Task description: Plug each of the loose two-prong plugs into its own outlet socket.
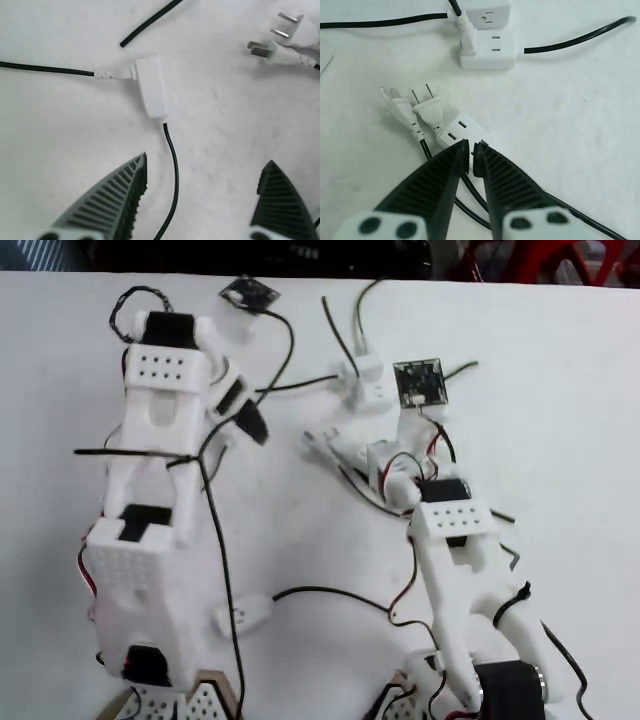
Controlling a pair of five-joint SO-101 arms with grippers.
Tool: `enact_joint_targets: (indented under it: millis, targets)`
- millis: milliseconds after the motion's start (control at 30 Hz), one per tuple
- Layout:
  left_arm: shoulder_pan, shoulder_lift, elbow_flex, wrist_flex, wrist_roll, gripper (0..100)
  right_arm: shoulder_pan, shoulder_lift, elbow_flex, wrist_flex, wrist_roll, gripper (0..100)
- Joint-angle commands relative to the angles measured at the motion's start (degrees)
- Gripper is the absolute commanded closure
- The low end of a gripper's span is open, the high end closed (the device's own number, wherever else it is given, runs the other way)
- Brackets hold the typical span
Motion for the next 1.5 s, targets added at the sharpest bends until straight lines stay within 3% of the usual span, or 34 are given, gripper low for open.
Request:
enact_joint_targets:
  millis: [0,267,433,700,867,1133,1267,1467]
  targets:
    - [1.36,-2.42,-1.58,1.41,0.88,66,-0.57,-1.54,-0.35,-1.1,0.09,97.7]
    - [3.65,-22.73,15.12,0.88,3.25,66,-2.33,-0.31,-0.53,-1.1,0.35,97.7]
    - [3.03,-36.53,32.0,-3.96,7.21,66,-2.42,4.53,-3.25,-0.84,0.18,97.7]
    - [-0.04,-54.99,69.27,-25.23,9.32,66,-9.19,8.31,-8.62,6.29,0.09,97.4]
    - [-5.67,-61.76,86.51,-39.21,9.41,66,-11.82,9.01,-10.46,12.18,0.09,88.5]
    - [-8.22,-62.2,97.41,-48.35,9.41,66,-13.58,10.24,-10.29,13.58,0.88,88.9]
    - [-8.31,-62.2,101.89,-53.8,9.41,66,-13.76,16.48,-12.4,13.58,6.51,88.9]
    - [-8.4,-62.29,105.58,-57.41,9.41,66,-13.23,24.4,-21.19,20.88,6.59,88.9]
